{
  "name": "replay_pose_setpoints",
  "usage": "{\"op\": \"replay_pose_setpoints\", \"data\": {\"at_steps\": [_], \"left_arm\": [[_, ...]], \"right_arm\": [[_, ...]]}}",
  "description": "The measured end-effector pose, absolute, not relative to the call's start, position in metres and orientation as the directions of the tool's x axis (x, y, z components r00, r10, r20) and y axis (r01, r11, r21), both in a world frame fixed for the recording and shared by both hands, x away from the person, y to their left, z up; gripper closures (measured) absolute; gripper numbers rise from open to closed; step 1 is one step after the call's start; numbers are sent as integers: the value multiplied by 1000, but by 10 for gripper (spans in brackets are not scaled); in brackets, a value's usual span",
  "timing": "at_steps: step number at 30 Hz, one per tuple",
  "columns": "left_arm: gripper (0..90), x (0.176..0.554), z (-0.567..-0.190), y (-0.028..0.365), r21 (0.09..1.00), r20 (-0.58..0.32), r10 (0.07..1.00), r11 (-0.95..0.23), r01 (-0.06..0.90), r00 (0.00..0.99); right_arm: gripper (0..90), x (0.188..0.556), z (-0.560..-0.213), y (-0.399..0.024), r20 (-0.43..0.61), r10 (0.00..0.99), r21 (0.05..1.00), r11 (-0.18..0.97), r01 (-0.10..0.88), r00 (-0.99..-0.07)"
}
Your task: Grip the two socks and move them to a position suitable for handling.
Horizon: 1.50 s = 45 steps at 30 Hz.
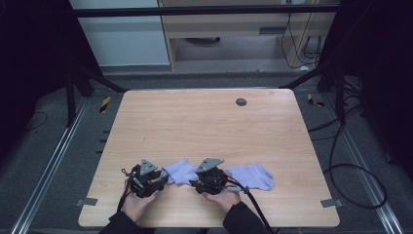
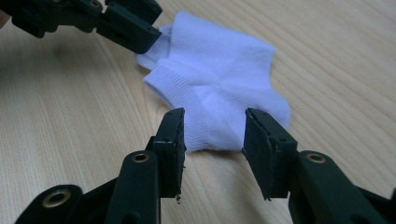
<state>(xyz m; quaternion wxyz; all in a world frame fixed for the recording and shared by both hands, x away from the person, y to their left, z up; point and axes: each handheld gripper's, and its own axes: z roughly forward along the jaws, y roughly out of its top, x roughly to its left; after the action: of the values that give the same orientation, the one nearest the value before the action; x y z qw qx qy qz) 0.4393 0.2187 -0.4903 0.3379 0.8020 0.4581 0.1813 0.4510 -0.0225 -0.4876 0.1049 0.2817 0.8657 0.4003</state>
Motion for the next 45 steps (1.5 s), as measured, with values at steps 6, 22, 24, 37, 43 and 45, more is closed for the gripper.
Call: {"op": "replay_pose_setpoints", "data": {"at_steps": [6,22,24,37,43,45], "left_arm": [[655,442,-495,217,699,-25,859,-351,623,511],[855,443,-493,213,687,-25,850,-368,627,526],[857,444,-492,214,682,-23,847,-375,627,532],[860,445,-485,222,680,-4,811,-426,596,585],[859,448,-482,234,676,8,807,-439,592,590],[858,450,-483,237,672,15,813,-439,596,582]], "right_arm": [[634,451,-495,-11,31,547,743,548,385,-837],[830,449,-493,-7,68,588,755,498,427,-806],[830,450,-487,-11,115,597,781,439,444,-794],[831,476,-459,-29,254,713,840,172,515,-653],[833,489,-463,-30,244,772,822,157,548,-587],[833,492,-467,-29,240,782,814,161,558,-575]]}}
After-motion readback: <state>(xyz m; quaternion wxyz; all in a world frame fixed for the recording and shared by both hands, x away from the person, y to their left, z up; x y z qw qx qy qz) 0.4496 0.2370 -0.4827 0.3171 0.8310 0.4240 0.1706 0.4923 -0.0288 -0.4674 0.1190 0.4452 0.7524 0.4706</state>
